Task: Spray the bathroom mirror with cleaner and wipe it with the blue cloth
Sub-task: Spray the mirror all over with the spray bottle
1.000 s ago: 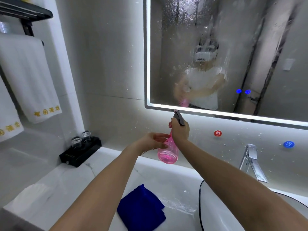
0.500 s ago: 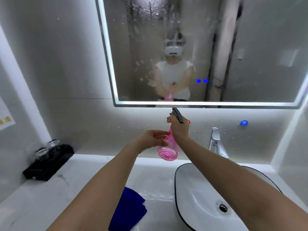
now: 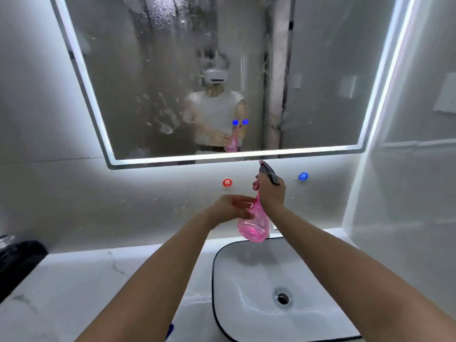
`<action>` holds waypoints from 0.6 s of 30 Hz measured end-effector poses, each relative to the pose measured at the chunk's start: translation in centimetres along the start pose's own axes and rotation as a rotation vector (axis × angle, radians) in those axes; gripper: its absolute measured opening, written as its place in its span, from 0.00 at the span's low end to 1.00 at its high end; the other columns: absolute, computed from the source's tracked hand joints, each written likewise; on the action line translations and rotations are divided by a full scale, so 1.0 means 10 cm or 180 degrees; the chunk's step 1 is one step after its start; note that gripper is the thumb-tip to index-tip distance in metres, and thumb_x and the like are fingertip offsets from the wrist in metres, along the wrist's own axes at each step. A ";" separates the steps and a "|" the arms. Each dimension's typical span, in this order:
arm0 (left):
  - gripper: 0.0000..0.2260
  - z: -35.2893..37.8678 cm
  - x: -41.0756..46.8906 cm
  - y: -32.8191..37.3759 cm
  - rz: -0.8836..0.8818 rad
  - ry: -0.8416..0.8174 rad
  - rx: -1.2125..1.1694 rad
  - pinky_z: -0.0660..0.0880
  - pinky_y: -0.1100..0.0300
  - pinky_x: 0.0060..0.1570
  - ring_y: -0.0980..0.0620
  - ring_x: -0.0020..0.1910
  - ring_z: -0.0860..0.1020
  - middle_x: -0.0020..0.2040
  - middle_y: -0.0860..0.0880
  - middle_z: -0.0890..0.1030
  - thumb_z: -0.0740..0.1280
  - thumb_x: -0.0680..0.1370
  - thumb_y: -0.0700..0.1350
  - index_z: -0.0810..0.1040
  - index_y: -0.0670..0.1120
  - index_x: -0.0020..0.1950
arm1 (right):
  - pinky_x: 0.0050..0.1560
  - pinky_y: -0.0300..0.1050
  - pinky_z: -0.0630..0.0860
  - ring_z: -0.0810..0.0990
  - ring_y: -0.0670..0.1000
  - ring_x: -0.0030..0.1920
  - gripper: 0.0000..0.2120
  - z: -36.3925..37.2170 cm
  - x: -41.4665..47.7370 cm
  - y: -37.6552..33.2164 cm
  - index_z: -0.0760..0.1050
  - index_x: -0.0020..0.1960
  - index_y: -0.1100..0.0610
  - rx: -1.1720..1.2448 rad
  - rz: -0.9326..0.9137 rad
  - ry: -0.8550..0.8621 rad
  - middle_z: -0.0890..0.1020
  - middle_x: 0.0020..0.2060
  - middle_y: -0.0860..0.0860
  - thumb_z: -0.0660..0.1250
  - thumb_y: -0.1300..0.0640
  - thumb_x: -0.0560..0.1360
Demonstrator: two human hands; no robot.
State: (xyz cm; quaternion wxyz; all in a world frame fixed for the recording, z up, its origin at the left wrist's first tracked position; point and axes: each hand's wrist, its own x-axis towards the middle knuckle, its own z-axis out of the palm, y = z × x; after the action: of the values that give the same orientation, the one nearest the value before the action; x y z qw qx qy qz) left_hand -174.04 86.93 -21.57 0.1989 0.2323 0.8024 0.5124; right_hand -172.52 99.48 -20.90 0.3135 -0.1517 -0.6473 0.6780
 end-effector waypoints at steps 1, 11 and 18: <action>0.23 0.06 0.05 0.04 0.0010 -0.0021 0.0005 0.72 0.63 0.53 0.54 0.53 0.77 0.59 0.44 0.79 0.71 0.71 0.33 0.75 0.44 0.65 | 0.40 0.45 0.71 0.75 0.52 0.34 0.14 -0.08 0.04 -0.02 0.74 0.32 0.58 -0.0007 0.0000 0.0035 0.78 0.30 0.55 0.60 0.60 0.75; 0.24 0.46 0.41 0.47 0.0243 -0.0101 0.0203 0.72 0.60 0.59 0.53 0.56 0.77 0.62 0.45 0.78 0.72 0.70 0.33 0.75 0.44 0.65 | 0.36 0.41 0.68 0.72 0.45 0.29 0.10 -0.63 0.43 -0.16 0.80 0.44 0.65 0.0377 -0.0093 0.0152 0.79 0.30 0.46 0.62 0.61 0.75; 0.24 0.63 0.61 0.76 0.0309 -0.0077 0.0344 0.71 0.54 0.64 0.50 0.59 0.77 0.61 0.45 0.79 0.73 0.70 0.35 0.75 0.45 0.65 | 0.33 0.38 0.69 0.72 0.48 0.30 0.10 -0.86 0.72 -0.31 0.78 0.44 0.61 0.0407 -0.0226 0.0101 0.76 0.30 0.54 0.62 0.56 0.78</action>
State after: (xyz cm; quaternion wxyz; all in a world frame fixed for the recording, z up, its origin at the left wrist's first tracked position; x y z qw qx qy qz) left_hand -174.23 97.85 -17.64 0.1707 0.2875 0.8142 0.4745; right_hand -172.01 110.56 -17.48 0.3566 -0.1192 -0.6026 0.7039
